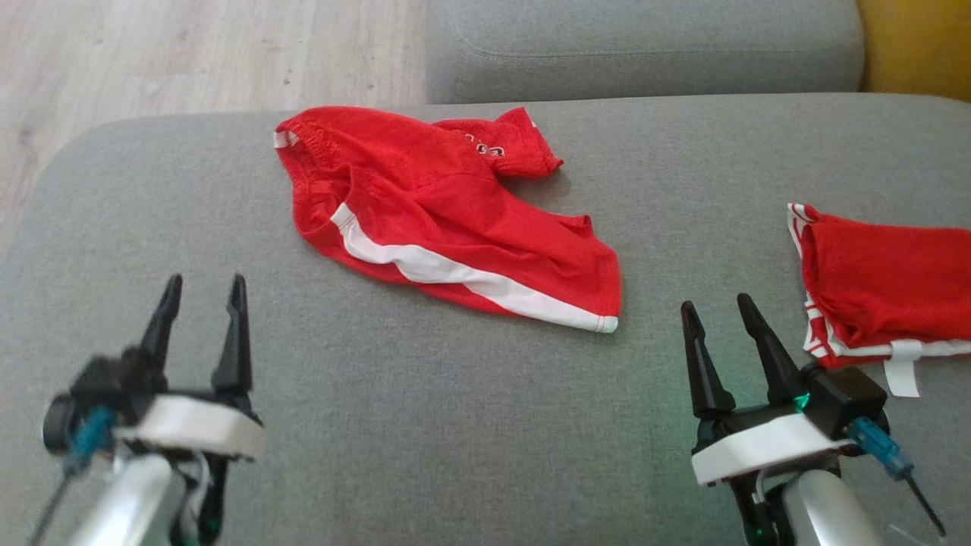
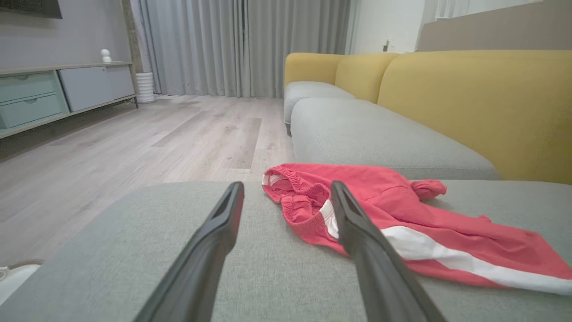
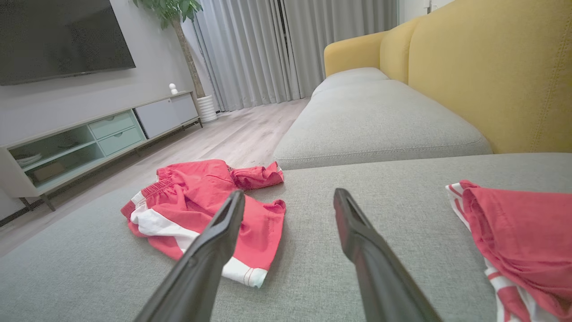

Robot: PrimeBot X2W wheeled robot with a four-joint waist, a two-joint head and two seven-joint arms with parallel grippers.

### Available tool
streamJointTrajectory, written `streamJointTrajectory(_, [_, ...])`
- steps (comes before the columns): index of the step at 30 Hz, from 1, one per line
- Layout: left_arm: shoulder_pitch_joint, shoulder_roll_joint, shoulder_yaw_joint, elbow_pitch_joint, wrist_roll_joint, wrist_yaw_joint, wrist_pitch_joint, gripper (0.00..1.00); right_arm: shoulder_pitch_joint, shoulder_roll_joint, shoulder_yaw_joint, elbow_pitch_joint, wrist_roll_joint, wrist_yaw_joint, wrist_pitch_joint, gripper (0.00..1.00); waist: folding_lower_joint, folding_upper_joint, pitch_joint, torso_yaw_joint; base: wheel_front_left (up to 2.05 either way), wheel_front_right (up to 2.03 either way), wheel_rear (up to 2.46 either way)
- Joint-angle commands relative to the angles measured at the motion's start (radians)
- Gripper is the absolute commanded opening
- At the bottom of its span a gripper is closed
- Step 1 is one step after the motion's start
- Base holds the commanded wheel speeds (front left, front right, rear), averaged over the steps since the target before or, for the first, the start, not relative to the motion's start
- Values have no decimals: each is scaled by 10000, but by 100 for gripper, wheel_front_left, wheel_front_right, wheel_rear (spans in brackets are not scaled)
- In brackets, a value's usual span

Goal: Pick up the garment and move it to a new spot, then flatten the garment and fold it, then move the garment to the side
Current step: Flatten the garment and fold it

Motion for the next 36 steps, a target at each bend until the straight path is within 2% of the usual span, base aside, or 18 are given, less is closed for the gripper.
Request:
streamJointTrajectory(1, [-427, 178, 669, -610, 287, 179, -114, 100, -204, -16, 179, -277, 15, 67, -109, 100, 2, 0, 26, 29, 0, 0, 0])
streamJointTrajectory(3, [203, -247, 1166, -1376, 585, 437, -118, 100, -177, -16, 133, -277, -17, 67, -109, 100, 2, 0, 59, 80, 0, 0, 0])
streamJointTrajectory(6, [917, -725, 1612, -2066, 1123, 482, -120, 100, -185, -16, 91, -247, -50, 67, -109, 100, 2, 0, 89, 137, 0, 0, 0])
streamJointTrajectory(14, [1111, -1522, 1826, -2186, 1921, -217, -122, 100, -771, -16, 425, 582, -445, 67, 321, 100, 2, 0, 476, 407, 0, 0, 0])
streamJointTrajectory(23, [788, -2243, 1928, -1634, 2379, -955, -123, 100, -2236, -16, 1148, 3046, 175, 67, 1167, 100, 2, 0, 996, 964, 0, 0, 0])
streamJointTrajectory(28, [706, -2483, 2160, -1430, 2594, -1238, -123, 100, -2797, -16, 1357, 4110, 678, 67, 1034, 100, 2, 0, 1104, 1180, 0, 0, 0])
streamJointTrajectory(35, [700, -2713, 2471, -1273, 2855, -1459, -123, 100, -3161, -16, 1819, 4706, 1217, 67, 616, 100, 2, 0, 1104, 1211, 0, 0, 0])
streamJointTrajectory(36, [706, -2751, 2513, -1249, 2897, -1493, -123, 100, -3211, -16, 1881, 4767, 1285, 67, 544, 57, 2, 0, 1097, 1197, 0, 0, 0])
